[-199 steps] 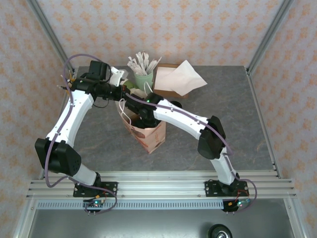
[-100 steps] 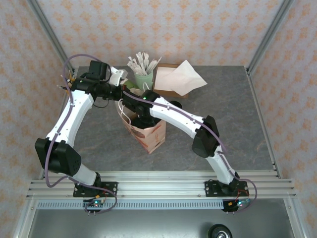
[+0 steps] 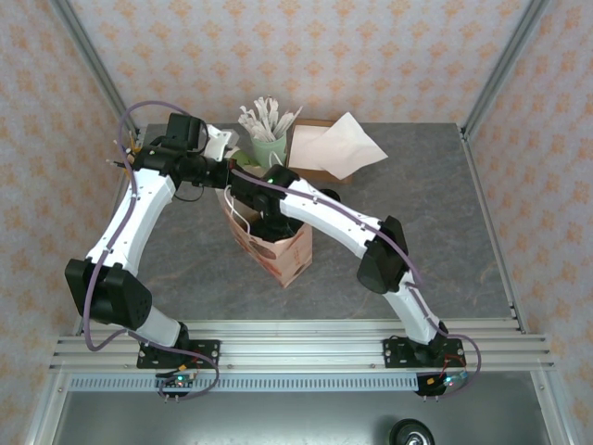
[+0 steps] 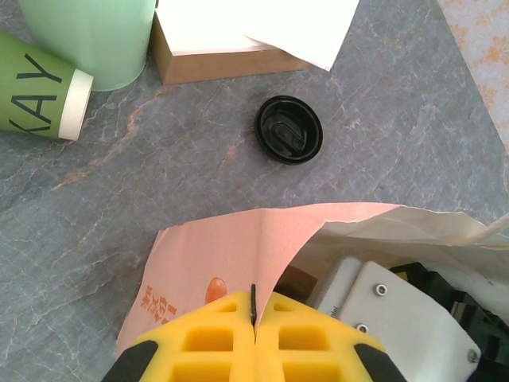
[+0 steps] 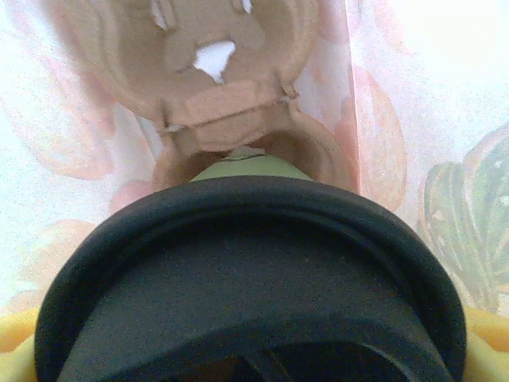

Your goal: Pack the takeout coffee

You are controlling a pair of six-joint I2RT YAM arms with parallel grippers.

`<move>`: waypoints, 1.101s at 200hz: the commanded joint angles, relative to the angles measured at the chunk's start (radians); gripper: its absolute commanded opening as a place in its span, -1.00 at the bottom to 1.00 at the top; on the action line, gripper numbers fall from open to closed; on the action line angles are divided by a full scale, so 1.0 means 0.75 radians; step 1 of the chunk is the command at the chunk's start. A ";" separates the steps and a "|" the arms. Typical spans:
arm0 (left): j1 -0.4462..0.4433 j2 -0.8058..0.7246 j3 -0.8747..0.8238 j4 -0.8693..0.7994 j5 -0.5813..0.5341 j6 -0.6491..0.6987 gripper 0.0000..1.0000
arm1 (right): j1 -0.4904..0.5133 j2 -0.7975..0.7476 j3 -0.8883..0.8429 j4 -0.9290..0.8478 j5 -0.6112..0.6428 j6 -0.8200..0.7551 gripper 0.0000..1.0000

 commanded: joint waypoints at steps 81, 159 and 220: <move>-0.008 -0.037 0.004 -0.017 -0.029 0.034 -1.00 | 0.001 -0.101 -0.489 0.401 0.079 0.064 0.12; -0.008 -0.039 -0.007 -0.014 -0.002 0.038 -1.00 | 0.000 -0.148 -0.856 0.539 0.017 0.032 0.08; -0.009 -0.031 -0.011 -0.007 0.006 0.038 -1.00 | 0.020 -0.062 -1.008 0.627 -0.088 0.063 0.06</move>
